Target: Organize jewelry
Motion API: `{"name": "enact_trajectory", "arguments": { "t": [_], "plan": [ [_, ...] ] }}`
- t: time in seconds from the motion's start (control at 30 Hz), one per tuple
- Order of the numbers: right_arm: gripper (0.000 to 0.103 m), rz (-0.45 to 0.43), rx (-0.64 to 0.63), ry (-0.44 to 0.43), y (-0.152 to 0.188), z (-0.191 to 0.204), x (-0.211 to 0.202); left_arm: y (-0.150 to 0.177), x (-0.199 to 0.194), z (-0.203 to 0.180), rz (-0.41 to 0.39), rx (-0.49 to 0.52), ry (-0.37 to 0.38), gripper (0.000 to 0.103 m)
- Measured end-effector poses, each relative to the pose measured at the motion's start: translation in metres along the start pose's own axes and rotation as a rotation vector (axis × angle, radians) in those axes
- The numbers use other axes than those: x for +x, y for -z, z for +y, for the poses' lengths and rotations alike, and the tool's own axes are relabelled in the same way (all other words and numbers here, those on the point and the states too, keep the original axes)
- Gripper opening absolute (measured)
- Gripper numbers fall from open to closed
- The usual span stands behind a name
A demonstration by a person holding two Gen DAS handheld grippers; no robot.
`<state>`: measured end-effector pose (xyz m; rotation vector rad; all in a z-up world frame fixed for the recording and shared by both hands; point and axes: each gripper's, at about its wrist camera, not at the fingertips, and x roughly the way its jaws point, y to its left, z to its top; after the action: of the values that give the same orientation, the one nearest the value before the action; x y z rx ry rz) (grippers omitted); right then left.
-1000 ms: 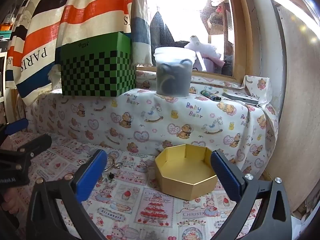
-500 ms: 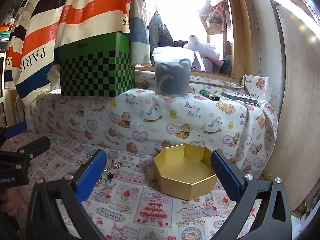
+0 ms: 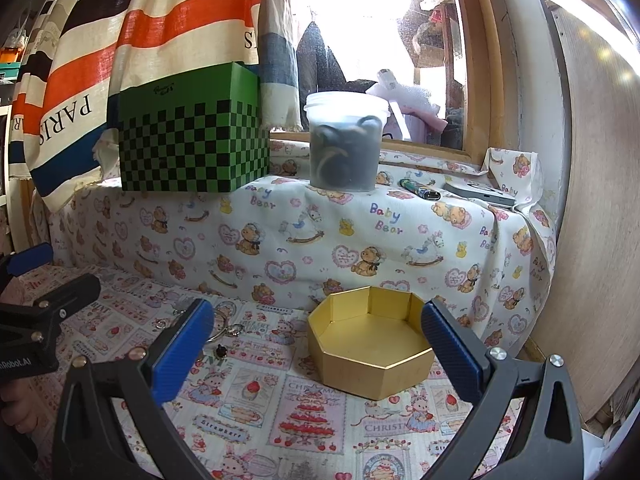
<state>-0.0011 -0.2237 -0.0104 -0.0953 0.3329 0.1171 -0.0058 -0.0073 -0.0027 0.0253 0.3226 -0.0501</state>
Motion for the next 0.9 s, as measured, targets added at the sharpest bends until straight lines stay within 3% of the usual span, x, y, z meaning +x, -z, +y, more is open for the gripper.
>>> {"name": "enact_trajectory", "arguments": {
  "t": [0.13,0.9],
  "plan": [
    [0.103,-0.001,-0.003,-0.003,0.0001,0.0004,-0.0001,0.0000,-0.0047,0.0004,-0.024,0.000,0.009,0.103],
    [0.103,0.007,0.000,-0.011,-0.0002,0.0007,0.0006,-0.0010,-0.0010,0.0019,0.002,-0.003,-0.013,0.103]
  ]
}}
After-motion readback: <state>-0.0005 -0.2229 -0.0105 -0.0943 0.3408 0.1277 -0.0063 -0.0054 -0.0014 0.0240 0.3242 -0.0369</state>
